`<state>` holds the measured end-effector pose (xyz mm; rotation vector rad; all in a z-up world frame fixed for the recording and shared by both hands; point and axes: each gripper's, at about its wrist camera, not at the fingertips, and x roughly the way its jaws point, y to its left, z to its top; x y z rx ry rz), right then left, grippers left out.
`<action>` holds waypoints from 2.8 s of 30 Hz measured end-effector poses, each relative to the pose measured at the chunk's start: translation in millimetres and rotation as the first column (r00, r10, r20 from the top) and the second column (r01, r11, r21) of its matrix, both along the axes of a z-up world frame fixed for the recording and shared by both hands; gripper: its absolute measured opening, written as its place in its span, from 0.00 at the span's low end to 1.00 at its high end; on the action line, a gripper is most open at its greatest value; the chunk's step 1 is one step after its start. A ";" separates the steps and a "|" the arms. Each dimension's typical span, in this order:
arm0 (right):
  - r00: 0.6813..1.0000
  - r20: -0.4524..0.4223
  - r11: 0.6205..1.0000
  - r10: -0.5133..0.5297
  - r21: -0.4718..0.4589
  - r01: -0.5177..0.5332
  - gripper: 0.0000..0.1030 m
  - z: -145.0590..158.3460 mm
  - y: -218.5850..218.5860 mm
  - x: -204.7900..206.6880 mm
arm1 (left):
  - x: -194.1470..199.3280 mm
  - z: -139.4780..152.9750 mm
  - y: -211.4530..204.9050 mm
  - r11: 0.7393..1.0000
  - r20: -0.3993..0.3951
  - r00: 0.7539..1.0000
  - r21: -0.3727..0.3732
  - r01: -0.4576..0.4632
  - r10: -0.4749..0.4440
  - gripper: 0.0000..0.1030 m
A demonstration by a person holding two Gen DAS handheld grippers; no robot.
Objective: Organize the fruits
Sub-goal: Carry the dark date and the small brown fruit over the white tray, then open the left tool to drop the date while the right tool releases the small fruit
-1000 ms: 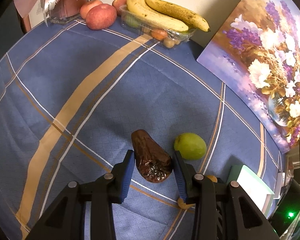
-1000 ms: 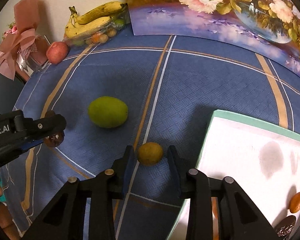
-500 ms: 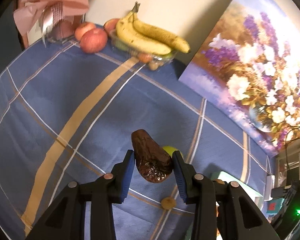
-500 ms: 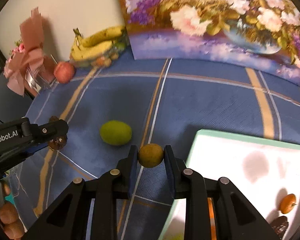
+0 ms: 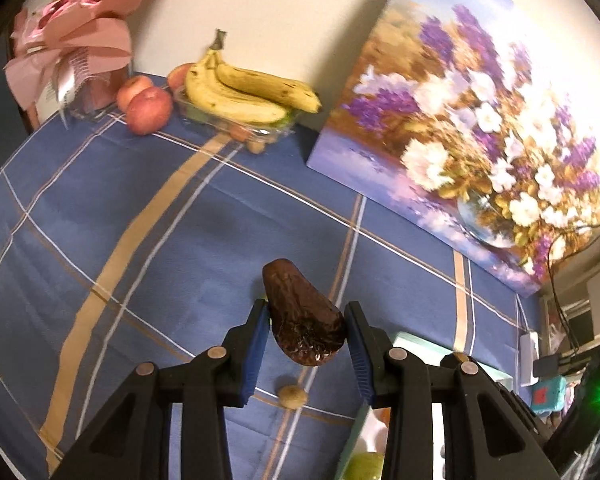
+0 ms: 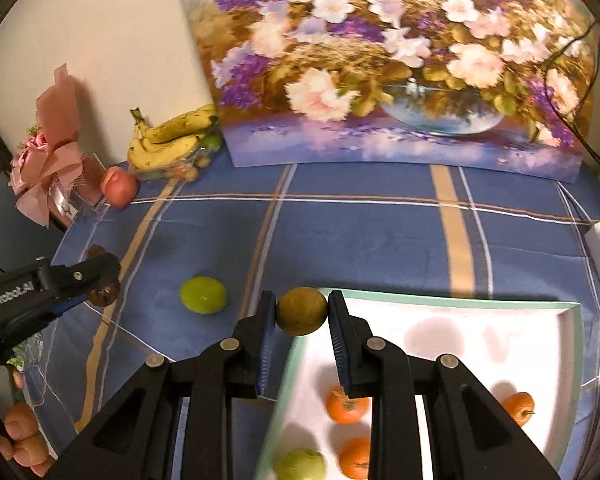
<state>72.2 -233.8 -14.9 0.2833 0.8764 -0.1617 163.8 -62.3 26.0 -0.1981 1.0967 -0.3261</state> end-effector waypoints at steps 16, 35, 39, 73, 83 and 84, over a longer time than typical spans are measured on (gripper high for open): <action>0.972 -0.070 0.975 -0.223 -0.003 0.223 0.27 -7.0 -112.3 -57.7 | -37.0 -15.3 -98.4 0.972 -0.001 0.976 0.086 0.218 -0.218 0.40; 0.946 -0.013 0.947 -0.323 -0.005 0.323 0.27 12.3 -157.4 -101.2 | -51.4 -39.1 -149.7 0.931 -0.004 0.941 0.143 0.337 -0.339 0.40; 0.949 -0.009 0.949 -0.315 -0.002 0.315 0.27 11.9 -156.5 -100.8 | -49.0 -50.6 -151.2 0.930 -0.027 0.941 0.145 0.337 -0.337 0.40; 0.927 -0.242 0.957 -0.287 -0.027 0.290 0.27 -69.9 -157.4 -76.1 | -48.1 -98.7 -161.1 0.906 -0.131 0.928 0.208 0.370 -0.349 0.42; 0.929 -0.240 0.959 -0.282 -0.044 0.280 0.34 -62.9 -155.0 -73.6 | -49.6 -88.7 -163.1 0.895 -0.123 0.923 0.227 0.383 -0.364 0.55; 0.930 -0.237 0.959 -0.282 -0.046 0.279 0.34 -61.5 -155.0 -73.5 | -49.4 -85.8 -162.6 0.896 -0.116 0.925 0.230 0.381 -0.363 0.55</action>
